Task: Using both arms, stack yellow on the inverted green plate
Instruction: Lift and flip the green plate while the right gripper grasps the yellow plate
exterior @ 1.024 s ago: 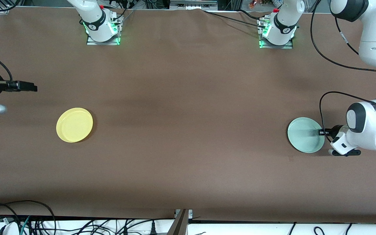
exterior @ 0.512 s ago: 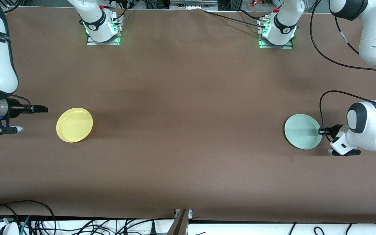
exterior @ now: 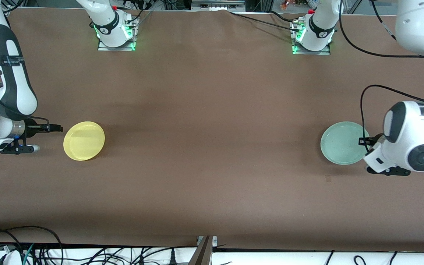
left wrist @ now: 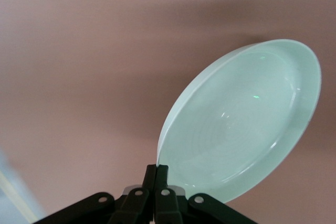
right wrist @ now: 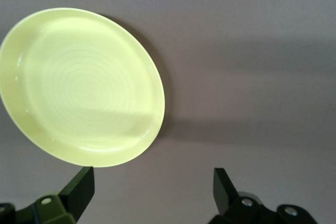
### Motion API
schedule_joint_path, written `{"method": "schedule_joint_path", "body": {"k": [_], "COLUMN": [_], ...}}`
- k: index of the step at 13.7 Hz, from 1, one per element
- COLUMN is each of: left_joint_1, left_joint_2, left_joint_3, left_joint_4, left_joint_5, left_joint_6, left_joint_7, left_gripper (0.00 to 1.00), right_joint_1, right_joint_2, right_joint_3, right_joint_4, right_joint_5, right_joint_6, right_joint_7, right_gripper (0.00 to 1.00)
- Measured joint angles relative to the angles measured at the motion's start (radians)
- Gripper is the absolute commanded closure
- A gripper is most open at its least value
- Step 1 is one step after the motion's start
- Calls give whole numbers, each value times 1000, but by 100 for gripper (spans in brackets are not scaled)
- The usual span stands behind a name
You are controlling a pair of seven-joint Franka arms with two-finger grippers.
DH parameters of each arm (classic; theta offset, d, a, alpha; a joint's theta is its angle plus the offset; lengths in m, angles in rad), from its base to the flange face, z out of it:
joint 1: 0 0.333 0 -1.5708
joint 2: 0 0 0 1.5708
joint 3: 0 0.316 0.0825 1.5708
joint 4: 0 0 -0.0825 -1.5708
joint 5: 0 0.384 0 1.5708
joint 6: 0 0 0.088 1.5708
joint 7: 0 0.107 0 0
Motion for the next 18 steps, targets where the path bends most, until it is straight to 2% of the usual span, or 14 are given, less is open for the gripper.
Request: {"method": "schedule_joint_path", "body": {"k": [4, 7, 12, 16, 17, 18], "left_joint_1": [-201, -395, -700, -854, -889, -927], "left_joint_2": [-2, -1, 76, 150, 175, 207], "left_joint_3": [-2, -2, 0, 2, 2, 2], "left_joint_4": [104, 126, 124, 123, 122, 120], "left_joint_5": [192, 310, 503, 677, 717, 759], "left_joint_6": [-173, -269, -282, -284, -284, -284], "left_joint_7": [-115, -232, -440, -539, -576, -627], "left_gripper": [100, 100, 100, 100, 100, 100], "right_joint_1": [-5, -14, -27, -27, -27, -27], "right_joint_2": [62, 86, 109, 121, 121, 121], "right_joint_3": [1, 1, 1, 3, 3, 3], "right_joint_4": [-2, -2, -3, -9, -17, -25], "right_joint_5": [20, 21, 36, 51, 55, 67], "right_joint_6": [50, 70, 88, 129, 145, 158], "right_joint_7": [-11, -33, -49, -56, -63, -72], "right_gripper": [0, 0, 0, 0, 4, 22]}}
